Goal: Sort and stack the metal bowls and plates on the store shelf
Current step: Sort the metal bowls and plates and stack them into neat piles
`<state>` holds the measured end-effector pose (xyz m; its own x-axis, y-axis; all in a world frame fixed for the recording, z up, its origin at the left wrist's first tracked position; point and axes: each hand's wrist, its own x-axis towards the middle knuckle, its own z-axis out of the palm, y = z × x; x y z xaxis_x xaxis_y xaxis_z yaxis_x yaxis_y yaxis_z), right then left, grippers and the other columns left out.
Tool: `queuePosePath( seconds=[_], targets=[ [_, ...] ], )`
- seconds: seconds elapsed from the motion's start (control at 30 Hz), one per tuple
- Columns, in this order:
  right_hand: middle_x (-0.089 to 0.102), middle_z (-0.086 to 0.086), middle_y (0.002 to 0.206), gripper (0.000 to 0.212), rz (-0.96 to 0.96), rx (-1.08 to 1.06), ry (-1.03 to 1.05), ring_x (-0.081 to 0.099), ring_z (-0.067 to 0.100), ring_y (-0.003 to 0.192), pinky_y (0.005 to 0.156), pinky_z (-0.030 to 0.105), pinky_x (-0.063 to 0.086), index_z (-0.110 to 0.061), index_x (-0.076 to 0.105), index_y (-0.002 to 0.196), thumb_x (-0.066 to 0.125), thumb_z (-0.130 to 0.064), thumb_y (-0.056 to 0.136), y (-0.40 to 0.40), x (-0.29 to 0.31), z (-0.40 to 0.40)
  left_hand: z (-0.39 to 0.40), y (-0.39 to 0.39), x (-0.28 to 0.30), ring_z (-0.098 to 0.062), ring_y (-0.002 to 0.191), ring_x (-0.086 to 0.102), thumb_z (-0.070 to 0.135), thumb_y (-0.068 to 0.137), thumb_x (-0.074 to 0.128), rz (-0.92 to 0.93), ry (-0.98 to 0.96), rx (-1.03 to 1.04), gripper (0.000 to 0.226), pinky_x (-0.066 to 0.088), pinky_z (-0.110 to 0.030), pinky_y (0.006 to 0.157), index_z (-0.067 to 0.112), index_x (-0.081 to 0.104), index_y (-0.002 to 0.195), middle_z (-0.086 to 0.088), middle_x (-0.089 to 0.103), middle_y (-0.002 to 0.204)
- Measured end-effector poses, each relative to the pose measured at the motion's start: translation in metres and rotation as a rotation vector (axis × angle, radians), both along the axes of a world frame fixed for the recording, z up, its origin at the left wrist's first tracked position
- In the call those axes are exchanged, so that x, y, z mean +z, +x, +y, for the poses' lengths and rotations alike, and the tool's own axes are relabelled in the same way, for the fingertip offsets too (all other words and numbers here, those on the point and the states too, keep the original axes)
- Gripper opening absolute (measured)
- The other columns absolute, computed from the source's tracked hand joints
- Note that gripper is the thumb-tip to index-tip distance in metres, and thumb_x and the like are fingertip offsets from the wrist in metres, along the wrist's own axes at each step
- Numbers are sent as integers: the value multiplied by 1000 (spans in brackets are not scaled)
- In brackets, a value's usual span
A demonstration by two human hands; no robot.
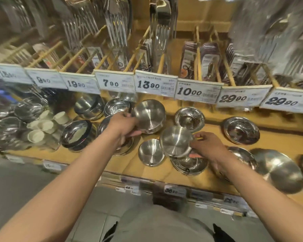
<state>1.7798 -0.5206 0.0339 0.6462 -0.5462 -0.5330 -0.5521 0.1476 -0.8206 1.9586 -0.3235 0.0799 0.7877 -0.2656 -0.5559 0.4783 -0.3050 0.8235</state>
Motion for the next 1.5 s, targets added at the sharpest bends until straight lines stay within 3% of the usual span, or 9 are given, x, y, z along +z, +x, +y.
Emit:
queuePosePath(
  seconds=[0.17, 0.33, 0.47, 0.63, 0.8, 1.17, 1.27, 1.37, 1.5],
  targets=[
    [69, 17, 112, 16, -17, 42, 22, 72, 23, 81, 48, 21, 56, -9, 68, 94, 71, 4, 85, 15, -13, 21, 34, -21, 12, -26, 69, 73, -8, 89, 64, -5, -22, 58, 24, 62, -28, 54, 0, 58, 111, -25, 68, 114],
    [62, 22, 130, 40, 40, 108, 23, 71, 35, 100, 83, 46, 62, 3, 60, 128, 67, 6, 88, 33, -23, 45, 50, -28, 10, -29, 69, 69, -10, 87, 64, 0, -27, 39, 26, 61, -25, 50, -9, 59, 113, -27, 67, 114],
    [61, 19, 136, 41, 82, 131, -31, 73, 34, 94, 75, 36, 63, 5, 59, 133, 66, 3, 92, 46, -28, 55, 56, -24, 9, -30, 65, 69, -11, 85, 66, -30, -14, 8, 28, 62, -29, 53, 6, 56, 105, -28, 66, 105],
    [71, 14, 116, 11, 112, 115, -97, 75, 33, 85, 83, 45, 62, -2, 69, 98, 64, 4, 91, 52, -36, 64, 56, -21, -2, -22, 54, 67, -7, 85, 68, -23, 6, -47, 23, 54, -22, 43, 8, 53, 94, -21, 67, 96],
    [75, 9, 80, 9, 140, 159, -311, 74, 27, 67, 74, 43, 63, -10, 74, 80, 72, -5, 88, 57, -39, 70, 53, -21, -20, -25, 65, 71, -2, 85, 72, -9, 32, -101, 22, 56, -25, 49, 10, 55, 90, -19, 70, 95],
    [77, 11, 104, 22, 183, 339, -713, 68, 30, 100, 77, 27, 44, -12, 78, 108, 66, -12, 90, 56, -43, 76, 48, -18, -56, -31, 84, 75, 1, 90, 67, -5, 105, -188, 20, 63, -32, 65, 12, 56, 102, -20, 66, 113],
    [76, 15, 102, 30, 150, 223, -643, 69, 33, 100, 85, 31, 49, -4, 77, 104, 55, -24, 100, 55, -39, 73, 45, -18, -62, -28, 80, 75, 3, 89, 69, -4, 106, -200, 20, 62, -29, 62, 12, 55, 101, -18, 68, 106],
    [74, 18, 88, 46, 11, 49, -246, 72, 28, 79, 75, 44, 62, 0, 72, 94, 51, -39, 102, 51, -32, 71, 41, -19, -69, -27, 63, 69, 0, 88, 67, -60, 131, -244, 11, 54, -32, 58, 3, 60, 96, -12, 69, 75],
    [76, 17, 95, 22, 6, 103, -150, 75, 21, 77, 70, 33, 64, -13, 74, 107, 68, -31, 95, 47, -32, 72, 32, -21, -73, -28, 63, 73, 8, 88, 73, -84, 159, -261, 15, 62, -35, 60, 2, 62, 95, -15, 72, 78]
  ],
)
